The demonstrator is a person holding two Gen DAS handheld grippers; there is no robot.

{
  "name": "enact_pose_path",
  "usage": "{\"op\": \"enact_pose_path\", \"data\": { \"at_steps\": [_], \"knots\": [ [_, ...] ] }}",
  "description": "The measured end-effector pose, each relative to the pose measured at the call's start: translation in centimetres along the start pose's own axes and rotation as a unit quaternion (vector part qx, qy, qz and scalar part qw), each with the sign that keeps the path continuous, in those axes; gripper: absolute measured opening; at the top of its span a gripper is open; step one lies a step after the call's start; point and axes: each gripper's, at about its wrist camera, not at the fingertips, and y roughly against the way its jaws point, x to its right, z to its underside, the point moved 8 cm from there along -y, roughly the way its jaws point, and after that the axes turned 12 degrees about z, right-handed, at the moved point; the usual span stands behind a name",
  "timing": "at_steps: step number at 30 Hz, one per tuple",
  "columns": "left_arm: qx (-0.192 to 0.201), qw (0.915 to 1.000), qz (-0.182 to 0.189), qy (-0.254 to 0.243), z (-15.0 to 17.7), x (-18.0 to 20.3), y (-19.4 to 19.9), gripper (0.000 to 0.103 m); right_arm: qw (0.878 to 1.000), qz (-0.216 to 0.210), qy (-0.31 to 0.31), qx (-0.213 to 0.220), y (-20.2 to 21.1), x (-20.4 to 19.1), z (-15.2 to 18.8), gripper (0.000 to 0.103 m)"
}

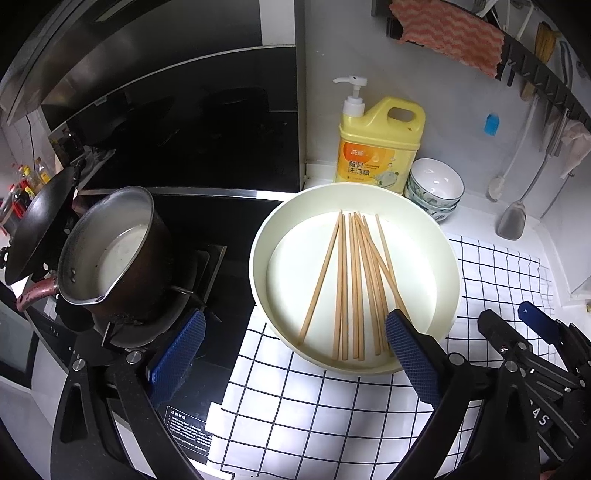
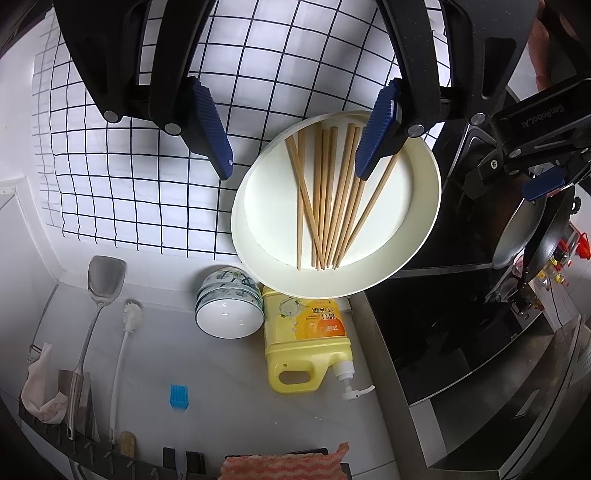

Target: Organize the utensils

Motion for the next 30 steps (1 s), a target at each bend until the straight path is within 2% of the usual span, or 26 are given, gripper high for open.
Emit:
{"op": "enact_pose_path", "data": {
  "at_steps": [30],
  "knots": [
    [-0.014, 0.9998, -0.008, 0.01, 0.22, -0.72, 0.01, 0.097, 1.0, -0.001, 0.008, -0.005, 0.1, -0.32, 0.03, 0.066]
  ]
}}
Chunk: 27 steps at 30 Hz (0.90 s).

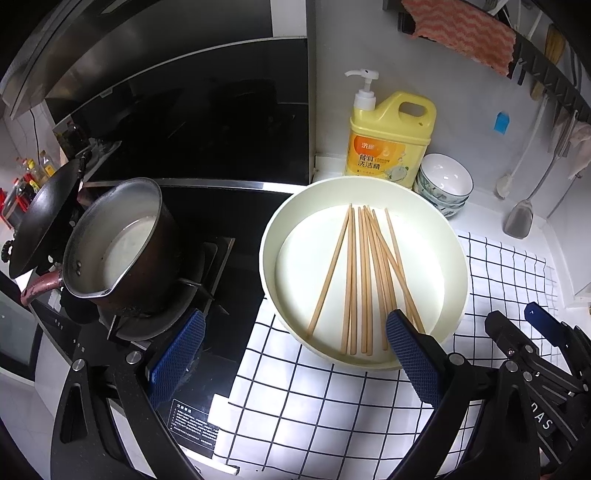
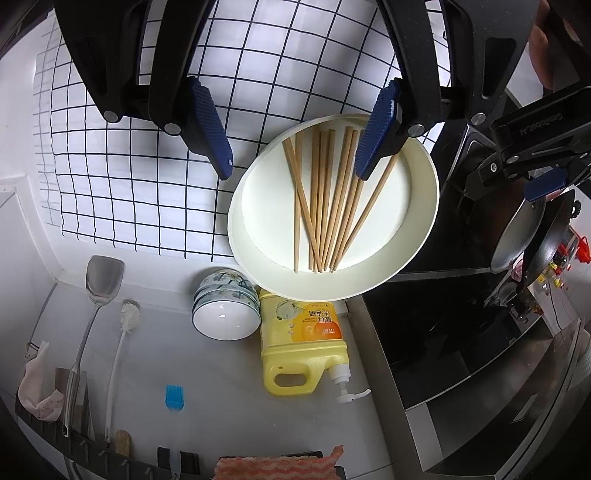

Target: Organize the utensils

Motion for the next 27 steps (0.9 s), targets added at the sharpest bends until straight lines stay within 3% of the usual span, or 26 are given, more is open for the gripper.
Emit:
{"op": "enact_pose_path", "data": {
  "at_steps": [27],
  "knots": [
    [0.001, 1.0, 0.0, -0.002, -0.12, 0.03, -0.18, 0.097, 1.0, 0.002, 0.003, -0.001, -0.16, -0.36, 0.06, 0.066]
  ]
}}
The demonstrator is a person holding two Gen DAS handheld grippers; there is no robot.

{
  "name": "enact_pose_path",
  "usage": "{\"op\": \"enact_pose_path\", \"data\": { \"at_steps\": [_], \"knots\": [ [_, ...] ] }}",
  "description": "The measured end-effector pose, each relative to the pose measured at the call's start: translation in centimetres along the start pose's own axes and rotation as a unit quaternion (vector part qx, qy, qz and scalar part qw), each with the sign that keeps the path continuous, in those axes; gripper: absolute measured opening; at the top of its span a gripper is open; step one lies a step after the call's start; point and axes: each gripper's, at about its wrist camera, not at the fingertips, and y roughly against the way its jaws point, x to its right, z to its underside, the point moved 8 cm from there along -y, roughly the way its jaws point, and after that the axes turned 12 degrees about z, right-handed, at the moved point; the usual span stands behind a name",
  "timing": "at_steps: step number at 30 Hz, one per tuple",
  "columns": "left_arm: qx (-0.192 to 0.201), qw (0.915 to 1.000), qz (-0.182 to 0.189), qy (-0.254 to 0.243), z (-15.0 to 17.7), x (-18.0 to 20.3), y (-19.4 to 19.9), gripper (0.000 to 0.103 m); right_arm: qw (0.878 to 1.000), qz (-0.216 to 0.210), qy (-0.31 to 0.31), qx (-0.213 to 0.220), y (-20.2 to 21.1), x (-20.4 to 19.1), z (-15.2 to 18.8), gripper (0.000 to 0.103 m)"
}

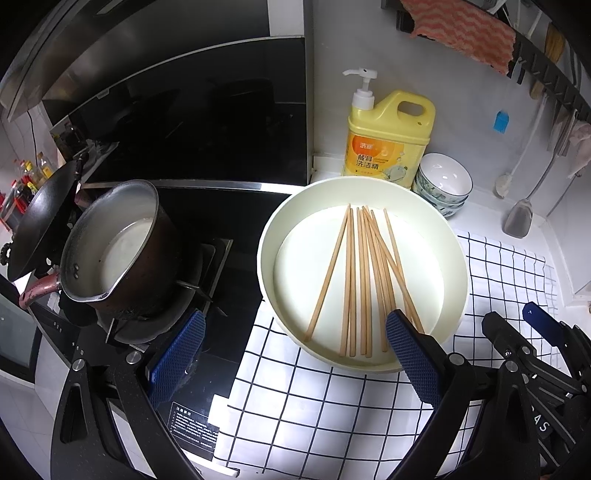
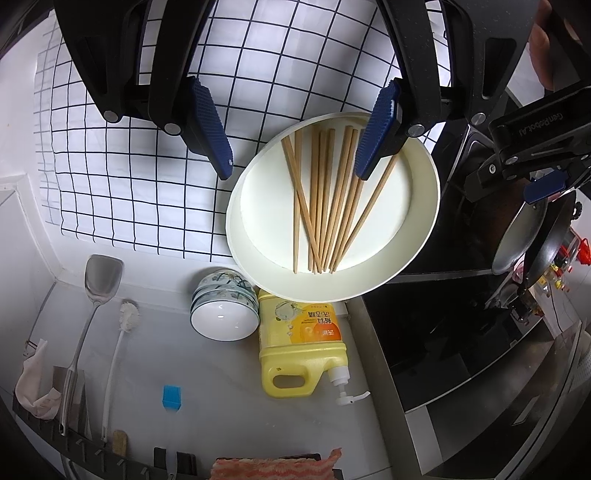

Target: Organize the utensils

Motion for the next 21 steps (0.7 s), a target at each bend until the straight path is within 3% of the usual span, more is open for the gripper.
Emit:
{"op": "enact_pose_path", "data": {
  "at_steps": [21],
  "knots": [
    [-0.009, 0.9999, 0.004, 0.004, 0.04, -0.34, -0.38, 0.097, 1.0, -0.001, 0.0, -0.002, -0.05, -0.21, -0.07, 0.066]
  ]
}}
